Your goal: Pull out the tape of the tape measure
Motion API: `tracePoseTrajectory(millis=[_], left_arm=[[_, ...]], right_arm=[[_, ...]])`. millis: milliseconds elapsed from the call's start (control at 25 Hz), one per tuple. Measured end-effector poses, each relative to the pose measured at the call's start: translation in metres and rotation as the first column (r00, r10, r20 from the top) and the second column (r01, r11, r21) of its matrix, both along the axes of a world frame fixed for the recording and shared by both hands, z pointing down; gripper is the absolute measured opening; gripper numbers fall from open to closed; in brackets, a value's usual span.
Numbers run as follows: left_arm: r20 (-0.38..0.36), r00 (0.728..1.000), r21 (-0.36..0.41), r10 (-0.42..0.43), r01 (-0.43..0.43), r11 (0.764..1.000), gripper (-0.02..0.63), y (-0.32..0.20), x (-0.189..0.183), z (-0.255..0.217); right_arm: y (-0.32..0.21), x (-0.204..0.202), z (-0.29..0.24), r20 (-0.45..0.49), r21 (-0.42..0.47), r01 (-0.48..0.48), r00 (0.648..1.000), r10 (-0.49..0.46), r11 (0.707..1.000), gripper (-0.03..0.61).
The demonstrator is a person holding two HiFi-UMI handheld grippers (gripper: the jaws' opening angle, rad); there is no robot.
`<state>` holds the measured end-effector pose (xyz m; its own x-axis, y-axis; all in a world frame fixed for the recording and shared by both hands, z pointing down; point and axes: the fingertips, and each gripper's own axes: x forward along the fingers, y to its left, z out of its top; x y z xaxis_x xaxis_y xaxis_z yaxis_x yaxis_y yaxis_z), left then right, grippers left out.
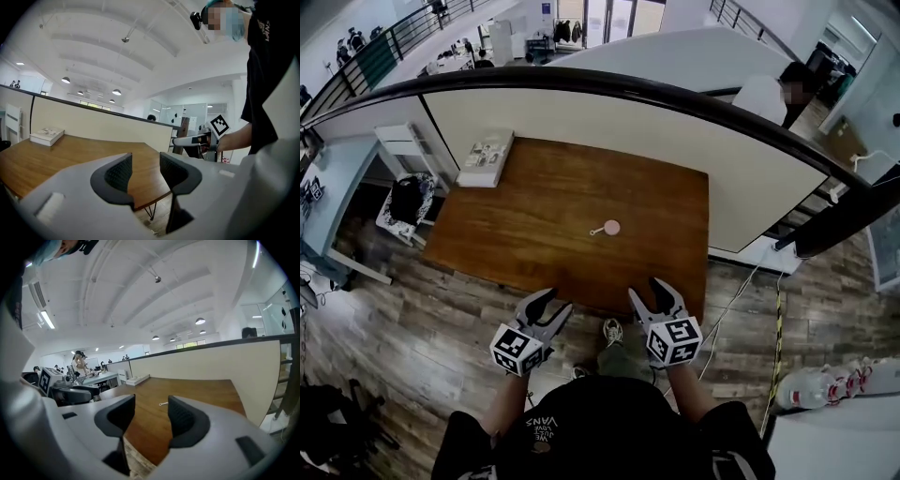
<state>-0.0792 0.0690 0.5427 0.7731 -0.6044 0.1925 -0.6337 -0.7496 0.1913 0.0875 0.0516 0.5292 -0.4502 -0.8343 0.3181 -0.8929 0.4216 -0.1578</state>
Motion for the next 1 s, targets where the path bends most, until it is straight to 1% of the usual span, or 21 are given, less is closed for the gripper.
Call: tracePoseTrajectory(millis=[120,240,480,760,1000], left_arm=[[0.006,1.0,-0.013,-0.024,0.024,1.0,0.17,-0.019,0.001,0.006],[0.025,0.999,-0.025,-0.031,0.031,0.999,0.17,-0.037,0.009,0.013],[0.038,0.997,-0.045,-0.073,0.075,0.996,0.17,-0.077,0.024,0.023],[0.053,0.992,-0.061,-0.117,0.12,0.991,0.17,-0.117,0.04,0.03],[0.059,0.984,-0.092,-0.168,0.173,0.981,0.17,-0.139,0.047,0.041]], right_arm=[[-0.023,-0.001,0.008,-0.021,-0.014,0.033,0.999,-0.034,0.999,0.189],[-0.048,0.004,0.015,-0.049,-0.031,0.065,0.997,-0.067,0.997,0.189],[-0.099,0.01,0.034,-0.07,-0.064,0.132,0.988,-0.136,0.989,0.19],[-0.146,0.013,0.054,-0.091,-0.105,0.216,0.97,-0.226,0.971,0.192],[-0.164,0.009,0.081,-0.112,-0.15,0.272,0.951,-0.29,0.95,0.195]])
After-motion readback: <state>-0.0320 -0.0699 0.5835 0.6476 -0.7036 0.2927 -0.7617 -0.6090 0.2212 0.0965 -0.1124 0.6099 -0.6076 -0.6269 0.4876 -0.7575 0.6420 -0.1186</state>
